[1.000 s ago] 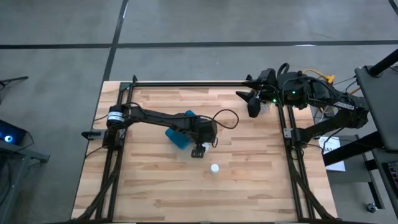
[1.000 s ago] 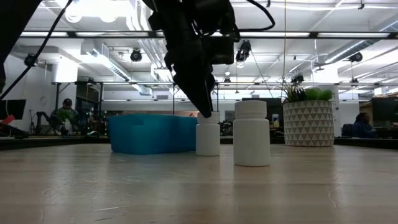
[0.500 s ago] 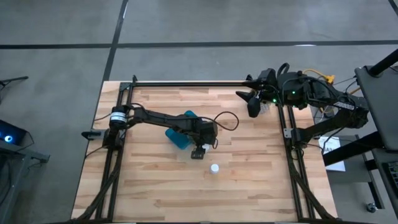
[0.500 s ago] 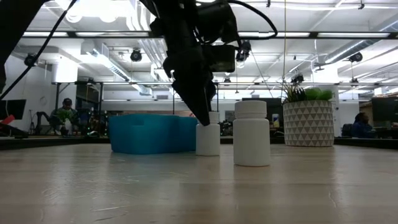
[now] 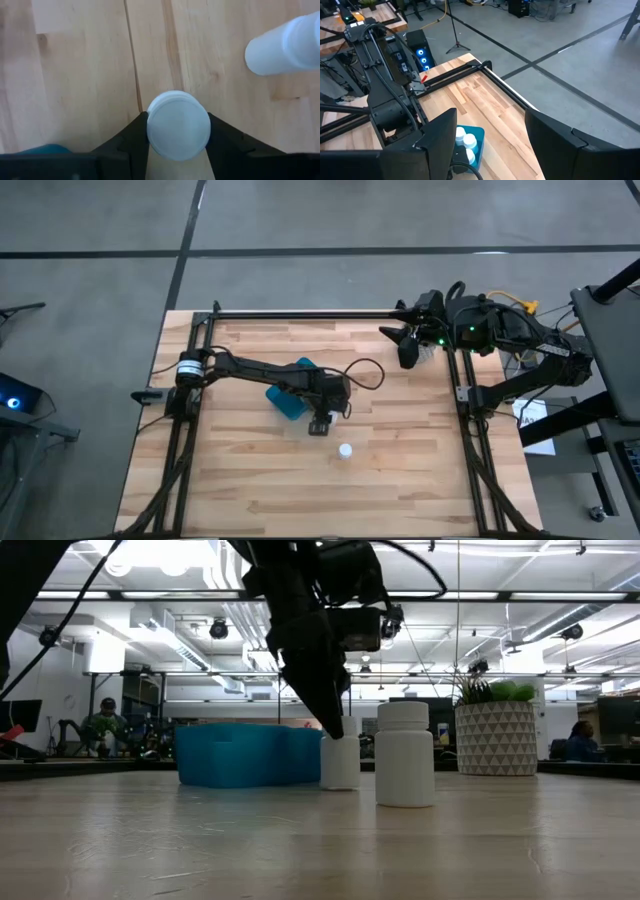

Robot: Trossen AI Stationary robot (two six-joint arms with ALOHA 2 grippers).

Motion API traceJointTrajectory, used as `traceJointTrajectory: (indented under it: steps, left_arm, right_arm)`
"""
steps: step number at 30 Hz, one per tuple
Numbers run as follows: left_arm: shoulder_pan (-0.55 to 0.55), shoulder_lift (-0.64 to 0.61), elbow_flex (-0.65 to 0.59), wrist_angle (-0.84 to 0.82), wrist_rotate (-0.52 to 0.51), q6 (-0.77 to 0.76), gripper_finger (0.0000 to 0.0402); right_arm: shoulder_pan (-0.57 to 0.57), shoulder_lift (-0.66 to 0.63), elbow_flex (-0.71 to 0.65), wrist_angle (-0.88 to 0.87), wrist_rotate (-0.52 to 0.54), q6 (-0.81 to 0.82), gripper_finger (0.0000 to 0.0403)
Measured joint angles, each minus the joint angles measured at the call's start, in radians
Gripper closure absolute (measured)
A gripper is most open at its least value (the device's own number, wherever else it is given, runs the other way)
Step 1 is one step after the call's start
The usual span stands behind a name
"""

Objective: Pick and place pill bottles into a basket
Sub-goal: Put the top white pill bottle into the blue container

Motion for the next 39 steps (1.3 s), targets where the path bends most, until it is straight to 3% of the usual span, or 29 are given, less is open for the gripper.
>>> traceJointTrajectory:
  steps: [10, 21, 39]
  left_arm:
    - [-0.003, -0.014, 0.036, -0.081, -0.028, -0.002, 0.0259]
    - [-0.040, -0.107, 0.102, -0.170, -0.103, -0.055, 0.0259]
    - [-0.072, -0.238, 0.099, -0.295, -0.227, -0.166, 0.0259]
  right_arm:
    - [0.000, -0.001, 0.000, 0.005, 0.000, 0.005, 0.0177]
    - [0.000, -0.002, 0.000, 0.006, -0.026, 0.002, 0.0177]
    - [0.000, -0.010, 0.000, 0.009, -0.029, -0.012, 0.0177]
